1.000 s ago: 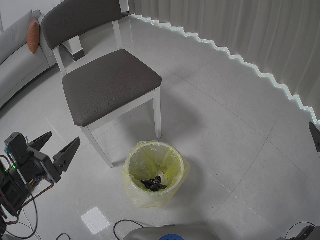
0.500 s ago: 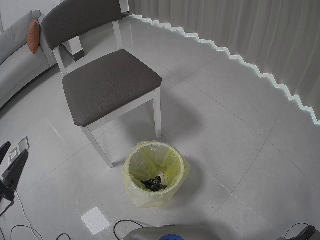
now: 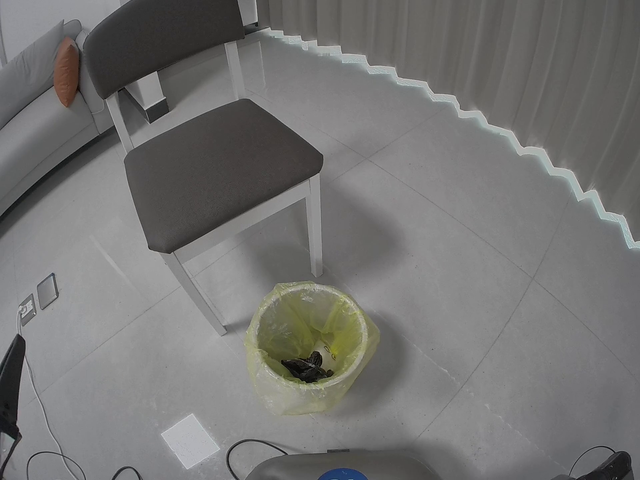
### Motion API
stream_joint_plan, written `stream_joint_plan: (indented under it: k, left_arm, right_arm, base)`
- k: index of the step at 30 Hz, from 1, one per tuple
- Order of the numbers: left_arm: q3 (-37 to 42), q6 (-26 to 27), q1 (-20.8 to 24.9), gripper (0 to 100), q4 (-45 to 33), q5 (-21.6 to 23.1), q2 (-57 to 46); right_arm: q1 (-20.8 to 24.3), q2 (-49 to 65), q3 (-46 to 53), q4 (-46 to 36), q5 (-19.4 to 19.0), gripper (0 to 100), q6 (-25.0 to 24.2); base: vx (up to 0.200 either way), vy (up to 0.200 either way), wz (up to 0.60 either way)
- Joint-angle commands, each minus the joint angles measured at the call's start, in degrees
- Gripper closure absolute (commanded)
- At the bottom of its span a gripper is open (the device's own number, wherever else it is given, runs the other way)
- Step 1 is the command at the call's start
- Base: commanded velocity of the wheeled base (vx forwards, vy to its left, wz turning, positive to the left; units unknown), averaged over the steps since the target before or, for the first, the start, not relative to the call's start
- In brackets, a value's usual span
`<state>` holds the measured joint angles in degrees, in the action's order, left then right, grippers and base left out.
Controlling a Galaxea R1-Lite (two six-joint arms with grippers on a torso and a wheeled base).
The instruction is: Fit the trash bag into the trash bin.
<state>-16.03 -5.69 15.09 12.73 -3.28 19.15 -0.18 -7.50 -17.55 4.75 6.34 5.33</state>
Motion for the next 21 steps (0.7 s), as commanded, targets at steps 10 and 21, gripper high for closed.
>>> stream_joint_plan:
  k: [10, 21]
  left_arm:
    - [2.32, 0.07, -5.16, 0, -6.75, 5.65, -13.61]
    - [2.93, 3.32, -9.03, 0, -6.4, 3.1, -13.7]
  right_arm:
    - [0.18, 7.23, 2.79, -0.45, -5.55, 0, -3.04]
    - [0.18, 7.23, 4.81, 3.6, -5.02, 0, -3.75]
  base:
    - [0.0, 0.0, 0.0]
    - [0.0, 0.0, 0.0]
